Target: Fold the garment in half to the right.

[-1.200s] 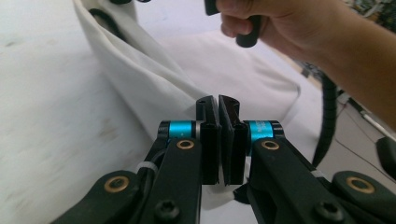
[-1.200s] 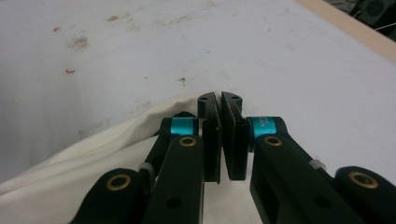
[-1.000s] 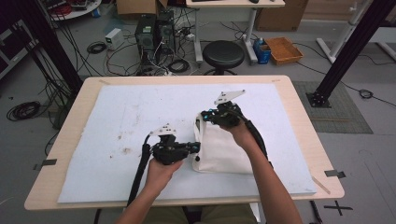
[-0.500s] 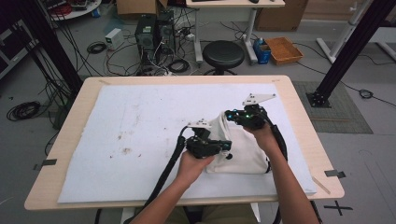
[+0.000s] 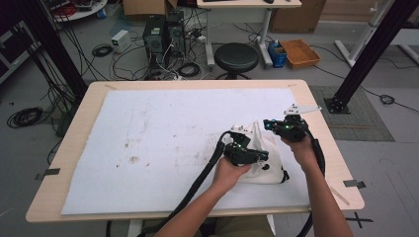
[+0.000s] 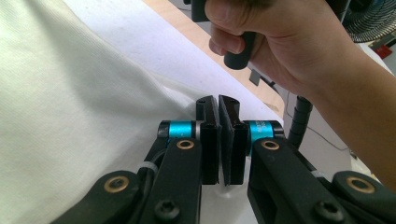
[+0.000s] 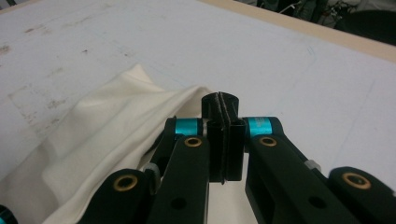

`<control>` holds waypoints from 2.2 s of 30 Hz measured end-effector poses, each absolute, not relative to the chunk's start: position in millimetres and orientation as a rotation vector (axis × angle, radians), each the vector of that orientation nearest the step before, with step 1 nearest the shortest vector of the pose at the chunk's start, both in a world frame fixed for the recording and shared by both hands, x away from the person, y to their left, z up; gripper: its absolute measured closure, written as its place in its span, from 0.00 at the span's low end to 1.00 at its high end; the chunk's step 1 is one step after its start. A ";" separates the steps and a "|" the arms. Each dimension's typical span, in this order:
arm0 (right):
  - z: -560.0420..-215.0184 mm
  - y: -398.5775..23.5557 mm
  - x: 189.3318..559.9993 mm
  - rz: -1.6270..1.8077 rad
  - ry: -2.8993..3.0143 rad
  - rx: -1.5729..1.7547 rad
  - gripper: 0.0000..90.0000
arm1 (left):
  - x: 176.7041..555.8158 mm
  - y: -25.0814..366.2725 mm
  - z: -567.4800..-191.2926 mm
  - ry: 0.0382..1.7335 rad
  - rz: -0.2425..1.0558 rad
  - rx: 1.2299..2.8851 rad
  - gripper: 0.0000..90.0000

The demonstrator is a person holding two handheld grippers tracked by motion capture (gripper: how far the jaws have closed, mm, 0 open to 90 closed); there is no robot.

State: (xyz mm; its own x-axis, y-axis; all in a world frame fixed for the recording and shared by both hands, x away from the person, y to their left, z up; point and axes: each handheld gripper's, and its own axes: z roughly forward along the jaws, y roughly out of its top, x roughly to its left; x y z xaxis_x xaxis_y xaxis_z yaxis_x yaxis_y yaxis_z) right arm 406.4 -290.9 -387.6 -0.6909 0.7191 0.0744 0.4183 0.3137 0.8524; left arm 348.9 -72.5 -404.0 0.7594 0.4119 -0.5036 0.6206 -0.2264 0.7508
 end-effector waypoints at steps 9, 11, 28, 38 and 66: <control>-395.7 -308.8 400.9 1.327 2.238 1.078 1.00 | 350.6 -88.4 -405.8 0.776 -0.246 1.873 0.97; -396.4 -312.3 399.8 1.332 2.229 1.084 1.00 | 351.7 -95.2 -407.4 0.782 -0.253 1.872 0.97; -404.5 -322.5 395.0 1.233 2.224 1.237 0.54 | 355.0 -53.4 -406.1 0.782 0.082 1.926 0.43; -435.0 -296.9 411.8 1.176 2.389 1.331 0.93 | 352.6 35.3 -414.2 0.885 0.217 1.867 0.40; -421.1 -302.6 303.1 1.068 2.448 1.113 0.74 | 335.9 157.7 -416.7 1.069 0.299 1.723 0.40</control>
